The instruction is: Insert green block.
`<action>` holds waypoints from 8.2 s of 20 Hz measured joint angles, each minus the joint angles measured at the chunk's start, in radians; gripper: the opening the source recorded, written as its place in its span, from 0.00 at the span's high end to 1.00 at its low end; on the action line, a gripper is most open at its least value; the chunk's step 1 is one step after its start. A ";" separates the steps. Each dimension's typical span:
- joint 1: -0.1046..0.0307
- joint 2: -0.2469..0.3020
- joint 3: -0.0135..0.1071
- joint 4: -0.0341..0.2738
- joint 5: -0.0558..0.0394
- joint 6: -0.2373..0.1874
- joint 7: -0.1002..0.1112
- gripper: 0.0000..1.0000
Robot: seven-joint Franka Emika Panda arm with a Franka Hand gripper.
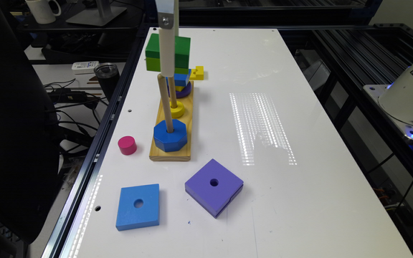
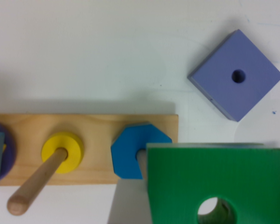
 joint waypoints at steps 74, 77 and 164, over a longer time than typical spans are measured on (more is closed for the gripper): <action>-0.019 0.055 0.006 0.021 -0.0141 0.021 0.001 1.00; -0.019 0.055 0.006 0.021 -0.0141 0.021 0.001 1.00; -0.029 0.098 0.004 0.012 -0.0226 0.065 -0.007 1.00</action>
